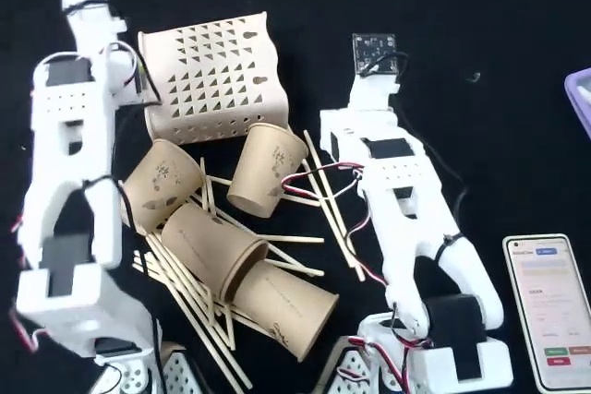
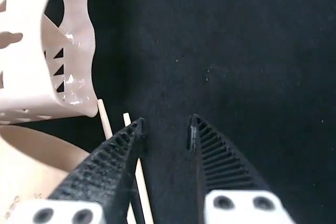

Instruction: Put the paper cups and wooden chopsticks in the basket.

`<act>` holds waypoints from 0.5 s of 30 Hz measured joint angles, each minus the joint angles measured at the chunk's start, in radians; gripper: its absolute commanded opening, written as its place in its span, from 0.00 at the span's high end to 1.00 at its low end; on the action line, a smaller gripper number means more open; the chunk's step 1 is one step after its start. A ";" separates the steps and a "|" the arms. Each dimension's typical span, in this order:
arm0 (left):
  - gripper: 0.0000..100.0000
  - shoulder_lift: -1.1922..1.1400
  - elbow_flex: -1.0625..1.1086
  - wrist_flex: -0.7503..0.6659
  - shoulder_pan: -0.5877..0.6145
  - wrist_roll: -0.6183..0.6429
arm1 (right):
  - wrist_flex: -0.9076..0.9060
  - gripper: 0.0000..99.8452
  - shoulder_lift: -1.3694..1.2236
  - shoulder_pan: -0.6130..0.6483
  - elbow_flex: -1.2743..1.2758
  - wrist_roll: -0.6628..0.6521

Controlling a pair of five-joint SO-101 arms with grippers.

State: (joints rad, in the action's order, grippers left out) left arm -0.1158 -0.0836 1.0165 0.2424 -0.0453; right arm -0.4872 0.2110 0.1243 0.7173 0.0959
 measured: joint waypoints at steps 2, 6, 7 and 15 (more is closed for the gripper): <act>0.87 -0.060 -0.048 0.002 -0.002 0.038 | 0.002 0.87 0.000 0.000 0.000 0.000; 0.86 -0.147 -0.109 0.003 -0.002 0.146 | 0.002 0.87 0.000 0.000 0.000 0.000; 0.86 -0.166 -0.120 0.003 -0.002 0.161 | 0.002 0.87 0.000 0.000 0.000 0.000; 0.86 -0.241 -0.143 0.002 0.002 0.173 | 0.002 0.87 0.000 0.000 0.000 0.000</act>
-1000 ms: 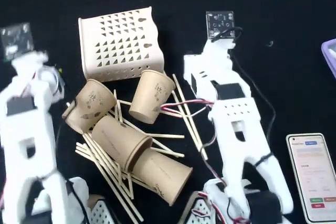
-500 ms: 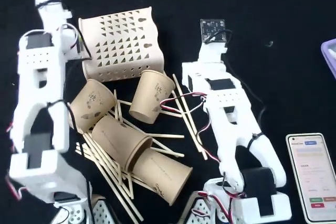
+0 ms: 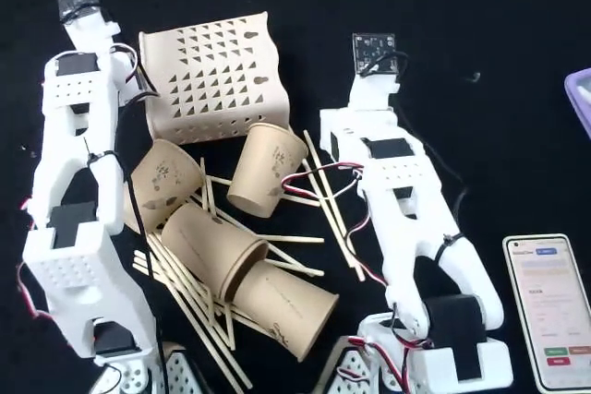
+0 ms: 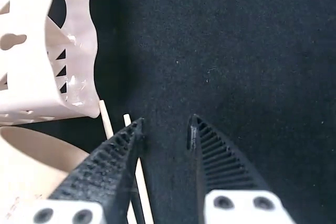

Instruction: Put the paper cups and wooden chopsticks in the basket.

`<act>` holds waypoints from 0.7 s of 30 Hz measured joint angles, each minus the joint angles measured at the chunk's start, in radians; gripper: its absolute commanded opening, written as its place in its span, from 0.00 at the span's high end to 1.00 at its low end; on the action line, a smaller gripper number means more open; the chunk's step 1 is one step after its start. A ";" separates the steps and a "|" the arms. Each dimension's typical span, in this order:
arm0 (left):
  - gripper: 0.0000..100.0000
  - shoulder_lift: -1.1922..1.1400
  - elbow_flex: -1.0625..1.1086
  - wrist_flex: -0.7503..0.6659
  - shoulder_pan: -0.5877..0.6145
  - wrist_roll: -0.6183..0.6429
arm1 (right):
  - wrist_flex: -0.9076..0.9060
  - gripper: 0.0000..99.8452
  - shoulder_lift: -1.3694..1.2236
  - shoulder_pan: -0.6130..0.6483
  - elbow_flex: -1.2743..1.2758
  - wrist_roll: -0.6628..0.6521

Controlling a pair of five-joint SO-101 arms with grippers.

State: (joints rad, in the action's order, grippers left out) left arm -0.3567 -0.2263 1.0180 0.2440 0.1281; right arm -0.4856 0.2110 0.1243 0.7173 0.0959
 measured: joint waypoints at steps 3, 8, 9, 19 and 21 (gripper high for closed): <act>0.86 0.000 -0.002 0.003 0.002 -0.002 | 0.000 0.87 0.000 0.000 0.000 0.000; 0.85 -0.003 -0.144 0.135 0.008 0.000 | 0.000 0.87 0.000 0.000 0.000 0.000; 0.84 -0.003 -0.178 0.167 0.008 0.002 | 0.000 0.87 0.000 0.000 0.000 0.000; 0.82 -0.147 -0.333 0.259 -0.015 0.002 | 0.000 0.87 0.000 0.000 0.000 0.000; 0.82 -0.184 -0.368 0.255 -0.017 0.002 | 0.000 0.87 0.000 0.000 0.000 0.000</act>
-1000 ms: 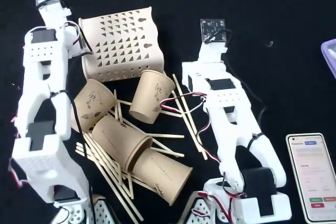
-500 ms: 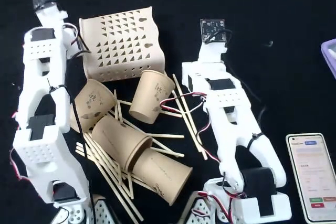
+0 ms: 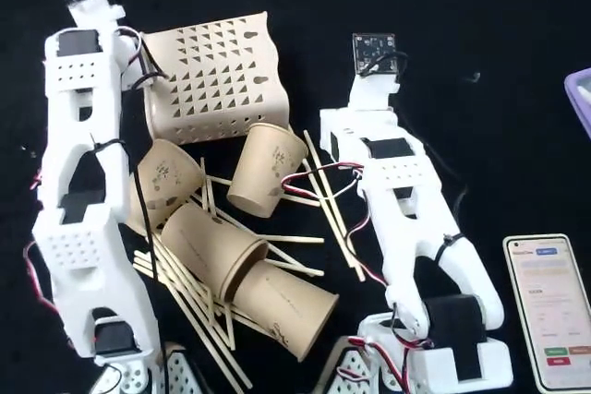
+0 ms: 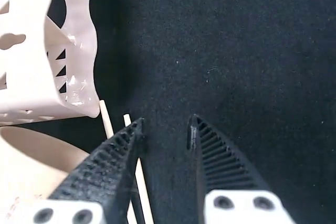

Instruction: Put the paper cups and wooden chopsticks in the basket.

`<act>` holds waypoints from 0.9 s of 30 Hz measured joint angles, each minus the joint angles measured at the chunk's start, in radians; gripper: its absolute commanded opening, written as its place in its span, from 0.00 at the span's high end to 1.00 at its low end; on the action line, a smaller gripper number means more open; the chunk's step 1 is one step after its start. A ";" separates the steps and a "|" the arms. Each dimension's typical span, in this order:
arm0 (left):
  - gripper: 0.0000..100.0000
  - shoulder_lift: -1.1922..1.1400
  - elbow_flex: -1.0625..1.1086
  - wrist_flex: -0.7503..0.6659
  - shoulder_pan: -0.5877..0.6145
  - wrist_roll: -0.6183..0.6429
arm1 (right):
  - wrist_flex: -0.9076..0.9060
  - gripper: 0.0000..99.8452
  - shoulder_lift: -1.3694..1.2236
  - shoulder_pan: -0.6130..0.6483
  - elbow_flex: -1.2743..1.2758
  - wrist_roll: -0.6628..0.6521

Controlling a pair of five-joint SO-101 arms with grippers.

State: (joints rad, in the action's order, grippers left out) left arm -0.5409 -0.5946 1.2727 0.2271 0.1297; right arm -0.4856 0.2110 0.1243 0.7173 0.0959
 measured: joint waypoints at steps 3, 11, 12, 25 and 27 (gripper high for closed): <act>0.82 -0.051 -0.066 0.000 0.000 0.000 | 0.000 0.87 0.000 0.000 0.000 0.000; 0.82 -0.078 -0.107 0.040 0.074 -0.074 | 0.000 0.87 0.000 0.000 0.000 0.000; 0.82 -0.078 -0.107 0.043 0.091 -0.094 | 0.000 0.87 0.000 0.003 0.000 0.000; 0.82 -0.104 -0.152 0.055 0.338 -0.189 | 0.000 0.87 -0.003 0.091 0.000 0.000; 0.82 -0.104 -0.215 0.083 0.377 -0.189 | 0.000 0.87 -0.009 0.091 0.000 0.000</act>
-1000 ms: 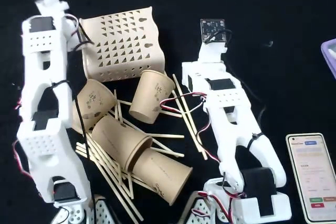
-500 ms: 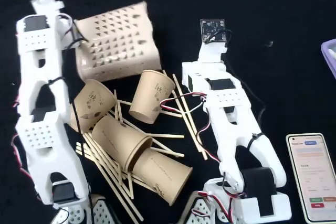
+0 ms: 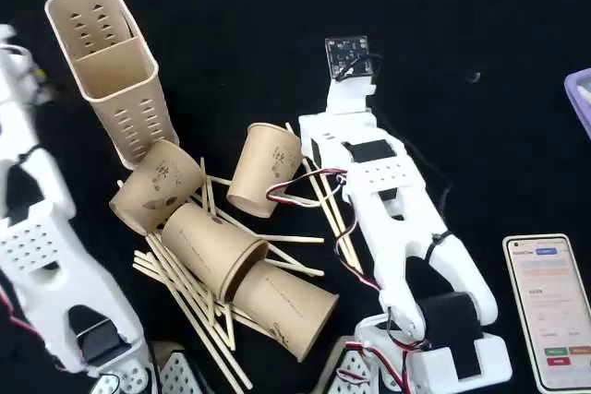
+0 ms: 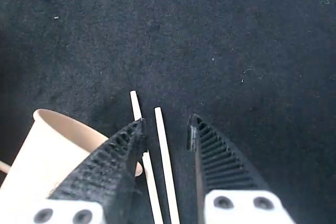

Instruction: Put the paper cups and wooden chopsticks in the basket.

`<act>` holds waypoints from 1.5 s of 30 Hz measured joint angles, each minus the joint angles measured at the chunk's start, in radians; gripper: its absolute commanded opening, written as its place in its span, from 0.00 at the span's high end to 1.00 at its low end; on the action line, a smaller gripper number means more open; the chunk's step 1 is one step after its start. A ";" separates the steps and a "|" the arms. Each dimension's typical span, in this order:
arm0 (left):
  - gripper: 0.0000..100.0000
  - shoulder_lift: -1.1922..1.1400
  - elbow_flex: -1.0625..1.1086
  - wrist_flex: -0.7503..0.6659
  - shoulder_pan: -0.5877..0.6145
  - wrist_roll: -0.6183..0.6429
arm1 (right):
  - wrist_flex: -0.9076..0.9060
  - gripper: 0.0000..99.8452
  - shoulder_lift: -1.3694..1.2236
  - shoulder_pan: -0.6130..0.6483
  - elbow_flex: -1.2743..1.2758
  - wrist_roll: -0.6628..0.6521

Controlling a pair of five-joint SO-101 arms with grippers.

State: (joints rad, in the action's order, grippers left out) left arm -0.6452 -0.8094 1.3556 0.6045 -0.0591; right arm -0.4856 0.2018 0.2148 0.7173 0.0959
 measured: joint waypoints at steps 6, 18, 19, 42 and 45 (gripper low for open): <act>0.82 0.002 -0.336 0.244 0.069 0.000 | 0.000 0.87 0.000 0.000 0.000 0.000; 0.79 0.032 -0.522 0.400 -0.071 0.072 | 0.000 0.87 0.000 0.000 0.000 0.000; 0.79 0.055 -0.494 0.400 -0.081 0.083 | 0.000 0.87 0.000 0.000 0.000 0.000; 0.98 0.442 0.229 0.301 -0.256 0.130 | 0.000 0.87 0.000 0.000 0.000 0.000; 0.96 0.442 0.229 0.301 -0.272 0.123 | 0.000 0.87 0.000 0.000 0.000 0.000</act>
State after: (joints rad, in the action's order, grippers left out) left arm -0.2033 -0.5808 1.6563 0.3330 0.0637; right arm -0.4856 0.2018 0.2148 0.7173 0.0959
